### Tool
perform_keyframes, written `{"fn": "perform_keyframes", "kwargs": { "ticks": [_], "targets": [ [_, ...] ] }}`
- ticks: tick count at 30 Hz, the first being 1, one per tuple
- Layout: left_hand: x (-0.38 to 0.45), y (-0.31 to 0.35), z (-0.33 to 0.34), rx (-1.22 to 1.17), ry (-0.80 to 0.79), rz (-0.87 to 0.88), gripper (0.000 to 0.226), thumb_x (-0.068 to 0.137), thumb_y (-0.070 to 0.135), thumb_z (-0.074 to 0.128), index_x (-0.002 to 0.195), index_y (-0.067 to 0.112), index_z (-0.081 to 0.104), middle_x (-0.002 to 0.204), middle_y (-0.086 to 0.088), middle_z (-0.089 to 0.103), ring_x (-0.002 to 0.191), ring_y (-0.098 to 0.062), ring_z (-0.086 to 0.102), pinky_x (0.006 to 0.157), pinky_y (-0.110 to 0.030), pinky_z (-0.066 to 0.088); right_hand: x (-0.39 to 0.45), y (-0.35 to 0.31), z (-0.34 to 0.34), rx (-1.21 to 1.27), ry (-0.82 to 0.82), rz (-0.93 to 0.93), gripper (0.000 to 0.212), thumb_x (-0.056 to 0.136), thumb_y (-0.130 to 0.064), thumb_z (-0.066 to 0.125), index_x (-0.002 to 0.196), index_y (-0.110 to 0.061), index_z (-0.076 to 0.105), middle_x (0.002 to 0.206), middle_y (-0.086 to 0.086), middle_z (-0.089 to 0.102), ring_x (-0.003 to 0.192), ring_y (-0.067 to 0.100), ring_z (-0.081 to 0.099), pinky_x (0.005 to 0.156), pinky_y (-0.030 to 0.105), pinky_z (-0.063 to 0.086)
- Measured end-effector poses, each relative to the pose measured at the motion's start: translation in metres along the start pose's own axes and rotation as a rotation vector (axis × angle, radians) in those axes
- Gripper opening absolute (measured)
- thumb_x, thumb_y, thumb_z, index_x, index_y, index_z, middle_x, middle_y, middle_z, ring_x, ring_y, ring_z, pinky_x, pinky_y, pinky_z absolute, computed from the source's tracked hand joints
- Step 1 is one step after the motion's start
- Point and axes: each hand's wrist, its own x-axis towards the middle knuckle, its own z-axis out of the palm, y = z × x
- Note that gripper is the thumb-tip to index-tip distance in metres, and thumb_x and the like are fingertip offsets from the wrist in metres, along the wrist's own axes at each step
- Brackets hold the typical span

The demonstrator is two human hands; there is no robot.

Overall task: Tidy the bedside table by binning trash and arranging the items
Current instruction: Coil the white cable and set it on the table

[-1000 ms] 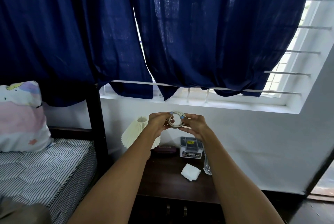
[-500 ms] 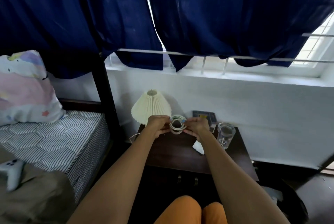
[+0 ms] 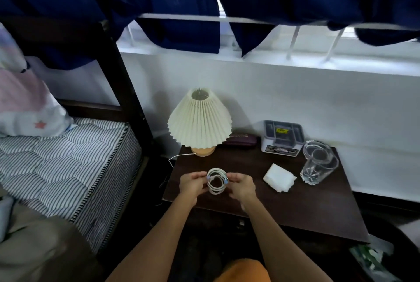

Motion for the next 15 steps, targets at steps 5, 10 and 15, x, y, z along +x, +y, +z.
{"fn": "perform_keyframes", "kwargs": {
  "ticks": [5,10,15],
  "targets": [
    [0.036,-0.009,0.002,-0.020,0.110,0.015,0.020,0.079,-0.007,0.068,0.098,-0.004,0.065,0.105,-0.024,0.066,0.085,-0.029,0.062,0.075,-0.040,0.054,0.030,0.007,0.023,0.045,-0.092,0.024,0.028,0.088,-0.005,0.061,0.113,-0.016,0.064,0.100,-0.001,0.065,0.086,0.013,0.062,0.065,0.026,0.055],
    [0.066,-0.006,0.004,0.036,0.158,0.084,0.025,0.079,-0.004,0.068,0.105,-0.006,0.066,0.104,-0.022,0.067,0.088,-0.030,0.064,0.072,-0.039,0.057,0.055,0.004,0.038,-0.080,-0.123,-0.088,0.040,0.087,-0.001,0.058,0.126,-0.012,0.059,0.124,0.006,0.063,0.112,0.019,0.059,0.096,0.031,0.050],
    [0.072,-0.003,0.003,0.430,0.244,0.224,0.026,0.079,0.006,0.067,0.104,0.005,0.072,0.104,-0.016,0.073,0.099,-0.027,0.068,0.088,-0.029,0.051,0.066,-0.007,0.047,-0.362,-0.175,-0.195,0.047,0.088,0.003,0.049,0.133,-0.009,0.051,0.132,0.011,0.057,0.125,0.025,0.051,0.102,0.024,0.038]
  ]
}}
